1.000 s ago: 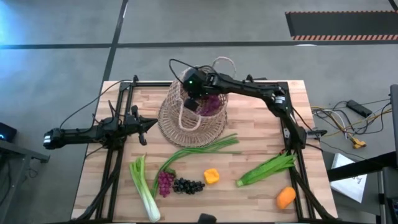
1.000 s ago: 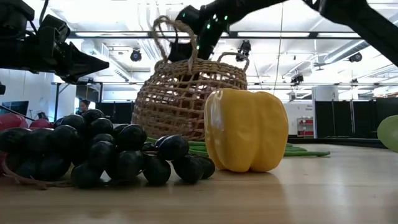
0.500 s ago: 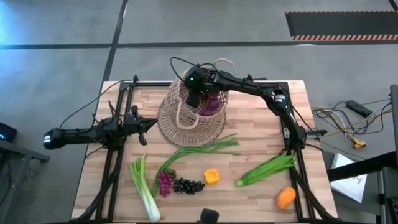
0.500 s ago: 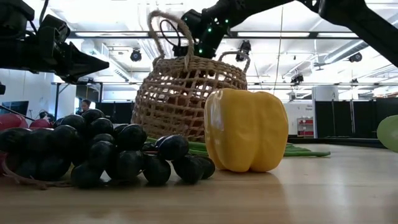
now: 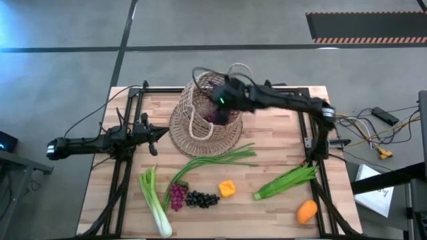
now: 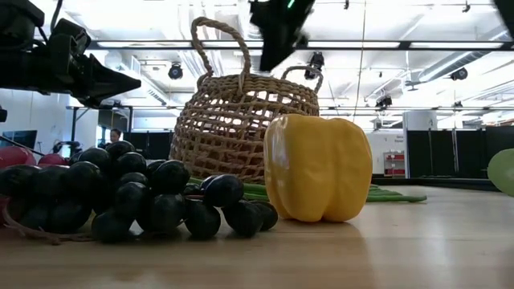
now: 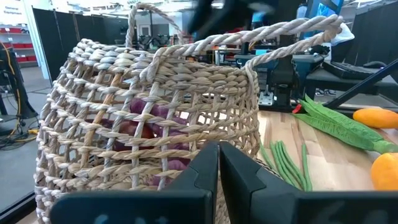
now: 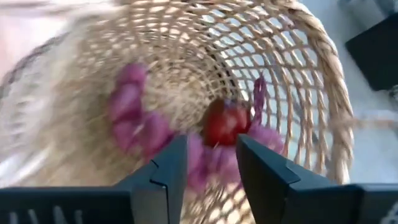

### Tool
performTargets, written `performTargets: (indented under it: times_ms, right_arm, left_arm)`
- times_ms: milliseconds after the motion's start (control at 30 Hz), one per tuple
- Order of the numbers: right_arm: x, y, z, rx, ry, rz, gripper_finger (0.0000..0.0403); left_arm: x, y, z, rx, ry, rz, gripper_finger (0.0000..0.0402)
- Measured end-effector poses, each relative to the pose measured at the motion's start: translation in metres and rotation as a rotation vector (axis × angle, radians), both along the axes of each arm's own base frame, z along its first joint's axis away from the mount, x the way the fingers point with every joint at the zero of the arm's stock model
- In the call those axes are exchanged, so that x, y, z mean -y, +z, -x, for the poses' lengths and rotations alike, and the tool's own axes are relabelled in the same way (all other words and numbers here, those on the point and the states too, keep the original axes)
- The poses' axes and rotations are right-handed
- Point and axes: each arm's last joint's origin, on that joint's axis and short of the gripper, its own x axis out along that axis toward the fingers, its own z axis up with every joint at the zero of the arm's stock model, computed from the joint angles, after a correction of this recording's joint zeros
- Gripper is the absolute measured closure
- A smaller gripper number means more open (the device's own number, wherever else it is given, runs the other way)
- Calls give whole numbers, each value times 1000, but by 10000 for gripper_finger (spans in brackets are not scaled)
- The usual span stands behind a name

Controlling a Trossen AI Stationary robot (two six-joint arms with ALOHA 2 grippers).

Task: Build produce basket
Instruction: Put the green leaf lettuce into the brown basket

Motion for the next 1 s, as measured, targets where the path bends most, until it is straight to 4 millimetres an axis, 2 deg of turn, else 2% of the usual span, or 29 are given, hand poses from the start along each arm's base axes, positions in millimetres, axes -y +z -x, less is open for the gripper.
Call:
performTargets:
  times_ms: [133, 267, 367, 500, 600, 733, 867, 1000]
  right_arm:
    - [-63, -14, 33, -3, -13, 4, 298]
    - [-119, -35, 75, 22, 6, -90, 313]
    - [-151, -54, 104, 10, 39, -137, 323]
    - [-183, -76, 135, -73, 169, -248, 330]
    - [-198, -85, 148, -145, 256, -370, 327]
    - [-199, -86, 156, -185, 190, -412, 309]
    - [-196, -80, 169, -307, 53, -474, 265]
    - [-203, -80, 184, -413, -34, -537, 205]
  left_arm:
    - [0, 0, 0, -2, 0, 0, 402]
    - [0, 0, 0, -2, 0, 0, 402]
    - [0, 0, 0, -4, 0, 0, 402]
    - [0, 0, 0, -5, 0, 0, 402]
    - [0, -1, 0, -6, 0, 0, 402]
    - [0, 0, 0, -5, 0, 0, 402]
    - [0, -1, 0, -7, 0, 1, 402]
    - [0, 0, 0, -5, 0, 0, 402]
